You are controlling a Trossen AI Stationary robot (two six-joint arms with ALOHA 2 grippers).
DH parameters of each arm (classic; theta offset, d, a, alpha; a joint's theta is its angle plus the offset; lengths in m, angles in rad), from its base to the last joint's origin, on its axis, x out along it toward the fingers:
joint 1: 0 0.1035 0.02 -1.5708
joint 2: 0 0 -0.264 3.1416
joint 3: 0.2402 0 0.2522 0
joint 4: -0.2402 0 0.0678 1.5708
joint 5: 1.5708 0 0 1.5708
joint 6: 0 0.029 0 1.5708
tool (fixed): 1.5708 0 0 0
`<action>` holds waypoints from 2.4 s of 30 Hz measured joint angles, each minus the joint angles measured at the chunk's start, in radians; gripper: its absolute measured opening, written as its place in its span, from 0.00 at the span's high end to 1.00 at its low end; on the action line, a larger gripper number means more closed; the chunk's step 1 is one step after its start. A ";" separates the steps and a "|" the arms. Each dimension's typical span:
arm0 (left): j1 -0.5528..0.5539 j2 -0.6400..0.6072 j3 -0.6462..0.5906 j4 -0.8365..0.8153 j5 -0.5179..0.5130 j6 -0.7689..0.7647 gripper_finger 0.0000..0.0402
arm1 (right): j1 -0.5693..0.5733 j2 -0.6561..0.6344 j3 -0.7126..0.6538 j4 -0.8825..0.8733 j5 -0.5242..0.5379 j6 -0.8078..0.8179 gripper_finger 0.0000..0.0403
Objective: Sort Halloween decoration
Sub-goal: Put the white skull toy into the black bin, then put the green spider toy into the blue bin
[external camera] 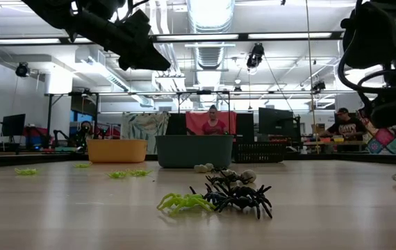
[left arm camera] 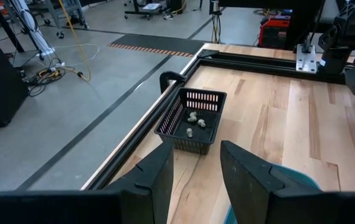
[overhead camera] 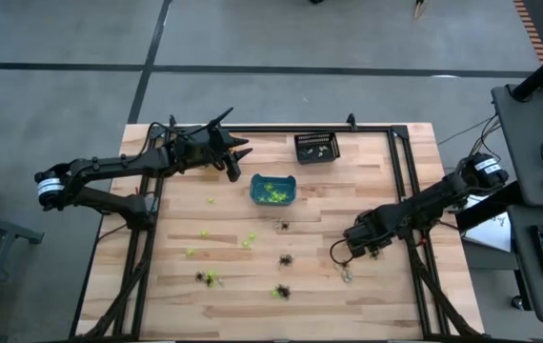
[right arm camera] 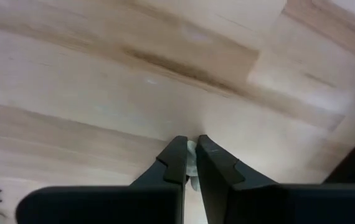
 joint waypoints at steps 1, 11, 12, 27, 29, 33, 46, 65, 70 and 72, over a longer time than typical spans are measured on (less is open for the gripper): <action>0.000 0.000 0.000 0.000 0.000 0.000 0.71 | 0.000 -0.007 0.000 0.000 0.014 -0.002 0.96; 0.000 0.000 0.000 0.005 0.000 -0.011 0.71 | -0.033 -0.111 0.078 0.026 0.322 -0.124 0.96; 0.000 0.000 0.000 0.007 0.000 -0.014 0.71 | -0.043 -0.121 0.089 0.044 0.371 -0.163 0.96; -0.003 0.000 0.000 0.012 0.003 -0.133 0.71 | -0.388 -0.114 0.124 0.837 0.949 -1.284 0.96; -0.009 0.000 0.000 0.001 0.005 -0.146 0.71 | -0.462 -0.093 0.123 0.922 0.913 -1.382 0.96; -0.028 0.000 0.000 -0.016 0.005 -0.165 0.71 | -0.622 -0.038 0.122 1.029 0.720 -1.435 0.96; -0.113 0.000 0.000 -0.097 0.005 -0.206 0.71 | -0.856 0.176 0.127 1.129 0.467 -1.279 0.91; -0.254 0.000 0.000 -0.397 0.000 -0.337 0.71 | -0.859 0.076 0.128 1.128 0.359 -1.271 0.64; -0.424 0.026 0.000 -0.437 -0.093 -0.287 0.71 | -0.834 0.020 0.128 1.127 0.327 -1.300 0.64; -0.496 0.047 0.000 -0.437 -0.147 -0.266 0.71 | -0.818 0.005 0.128 1.127 0.326 -1.314 0.65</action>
